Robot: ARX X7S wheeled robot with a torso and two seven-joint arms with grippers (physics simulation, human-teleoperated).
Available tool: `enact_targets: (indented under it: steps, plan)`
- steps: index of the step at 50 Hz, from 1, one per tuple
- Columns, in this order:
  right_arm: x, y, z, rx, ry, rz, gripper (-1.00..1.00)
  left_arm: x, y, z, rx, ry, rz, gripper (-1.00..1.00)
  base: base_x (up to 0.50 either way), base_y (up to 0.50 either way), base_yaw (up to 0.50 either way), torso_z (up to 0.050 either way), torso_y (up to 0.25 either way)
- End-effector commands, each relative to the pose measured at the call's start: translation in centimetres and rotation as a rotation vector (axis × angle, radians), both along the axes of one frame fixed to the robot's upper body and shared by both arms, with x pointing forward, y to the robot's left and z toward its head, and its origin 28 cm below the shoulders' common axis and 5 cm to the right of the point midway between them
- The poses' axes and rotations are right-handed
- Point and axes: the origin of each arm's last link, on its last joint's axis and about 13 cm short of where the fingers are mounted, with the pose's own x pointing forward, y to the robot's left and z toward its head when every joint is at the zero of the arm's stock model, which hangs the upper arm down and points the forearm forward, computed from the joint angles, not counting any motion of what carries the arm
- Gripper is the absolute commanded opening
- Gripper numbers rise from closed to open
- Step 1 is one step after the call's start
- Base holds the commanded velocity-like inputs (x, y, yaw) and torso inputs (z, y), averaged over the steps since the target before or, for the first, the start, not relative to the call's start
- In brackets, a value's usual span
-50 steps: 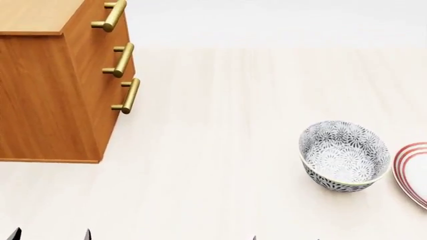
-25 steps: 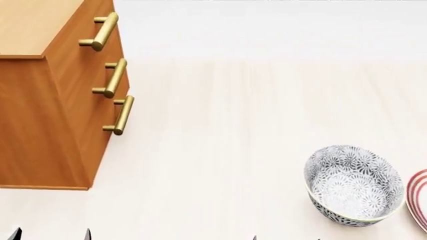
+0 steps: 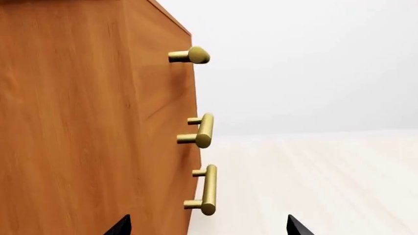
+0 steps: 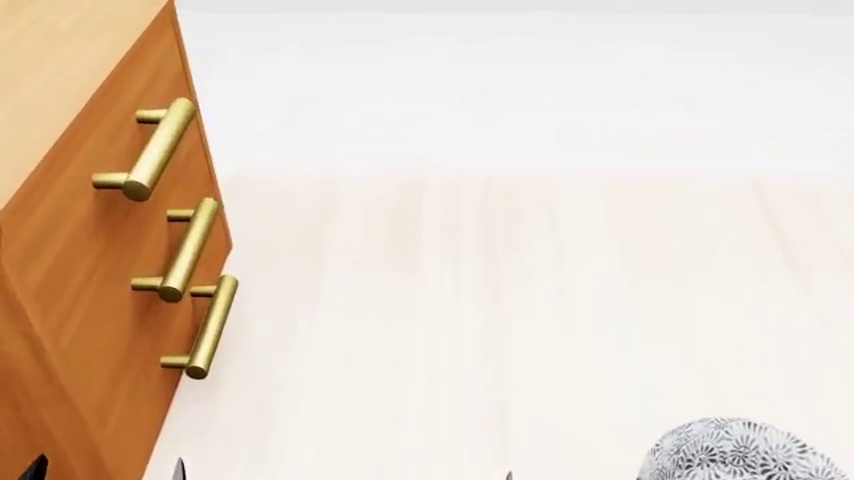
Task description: Put the bowl on top of the cabinet.
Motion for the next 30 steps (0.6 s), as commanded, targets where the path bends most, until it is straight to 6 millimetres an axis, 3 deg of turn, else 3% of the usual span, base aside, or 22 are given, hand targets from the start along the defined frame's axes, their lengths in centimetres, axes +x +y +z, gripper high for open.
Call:
enact_targets:
  steps: [1,20,30]
  plan:
    - [0.0,0.0,-0.1,-0.001,0.0,0.0,1.0,0.1,0.0,-0.1,0.001,0.003,-0.002,1.0,0.46,0.0,0.0,0.0,0.0]
    - [-0.3,-0.2,0.3,0.025,-0.035,-0.058,1.0,0.0,0.0,-0.1,0.002,0.004,0.001,1.0,0.06,0.0,0.0,0.0,0.0]
    - [-0.1,-1.7,2.2,0.172,-0.028,-0.327,1.0,0.1,-0.1,-0.1,0.003,0.004,0.001,1.0,0.0,0.0,0.0,0.0,0.0]
